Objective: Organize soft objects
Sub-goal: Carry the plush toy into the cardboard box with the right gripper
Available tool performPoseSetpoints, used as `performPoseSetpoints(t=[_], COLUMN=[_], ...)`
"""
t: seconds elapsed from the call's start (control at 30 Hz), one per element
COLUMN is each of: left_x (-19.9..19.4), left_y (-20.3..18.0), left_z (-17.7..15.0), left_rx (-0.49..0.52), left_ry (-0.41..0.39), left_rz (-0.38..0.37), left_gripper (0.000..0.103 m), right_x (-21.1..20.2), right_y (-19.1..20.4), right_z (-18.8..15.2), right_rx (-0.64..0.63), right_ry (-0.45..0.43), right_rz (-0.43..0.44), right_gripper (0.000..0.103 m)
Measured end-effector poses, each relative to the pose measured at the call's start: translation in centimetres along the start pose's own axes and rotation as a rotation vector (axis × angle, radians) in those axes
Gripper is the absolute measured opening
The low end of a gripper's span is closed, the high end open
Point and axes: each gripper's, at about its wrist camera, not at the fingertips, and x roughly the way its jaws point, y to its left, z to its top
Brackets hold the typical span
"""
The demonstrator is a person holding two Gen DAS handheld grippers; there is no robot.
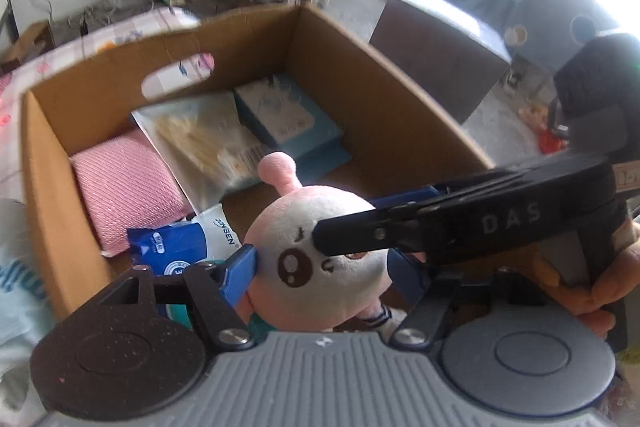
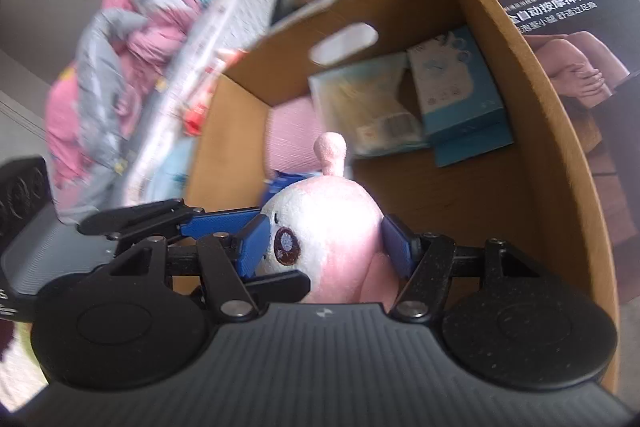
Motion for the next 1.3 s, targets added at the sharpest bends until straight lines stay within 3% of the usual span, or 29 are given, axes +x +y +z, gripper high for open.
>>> performPoseSetpoints(t=[0.1, 0.2, 0.43, 0.6, 0.83, 0.93, 1.0, 1.07, 1.3], left_x=[1.9, 2.3, 2.2, 0.7, -3.3, -5.7, -7.6, -9.6, -16.1], left_y=[0.3, 0.4, 1.1, 0.5, 1.5, 1.6, 1.7, 1.8, 3.6], left_z=[0.7, 1.2, 1.4, 1.4, 0.8, 0.0, -0.8, -1.8, -6.7], left_rx=[0.016, 0.006, -0.019, 0.003, -0.038, -0.033, -0.028, -0.021, -0.082], left_ry=[0.030, 0.038, 0.028, -0.002, -0.074, -0.106, -0.135, -0.168, -0.268], left_rz=[0.020, 0.019, -0.007, 0.002, 0.026, 0.060, 0.083, 0.098, 0.128], left_gripper=[0.073, 0.073, 0.074, 0.074, 0.074, 0.074, 0.075, 0.076, 0.079], right_x=[2.1, 3.1, 3.8, 3.0, 1.1, 1.0, 1.1, 1.6, 5.4], right_y=[-1.0, -2.2, -1.6, 0.4, 1.4, 1.6, 2.2, 2.9, 4.5], right_z=[1.0, 1.7, 1.7, 1.6, 1.4, 1.0, 0.6, 0.3, 0.9], right_rx=[-0.009, 0.049, 0.030, -0.073, -0.107, -0.121, -0.156, -0.202, -0.313], right_ry=[0.030, 0.041, -0.021, -0.068, -0.116, -0.091, -0.067, -0.033, 0.109], right_rz=[-0.036, -0.014, -0.045, -0.124, -0.131, -0.138, -0.155, -0.179, -0.229], right_gripper=[0.061, 0.062, 0.061, 0.061, 0.061, 0.061, 0.065, 0.079, 0.088])
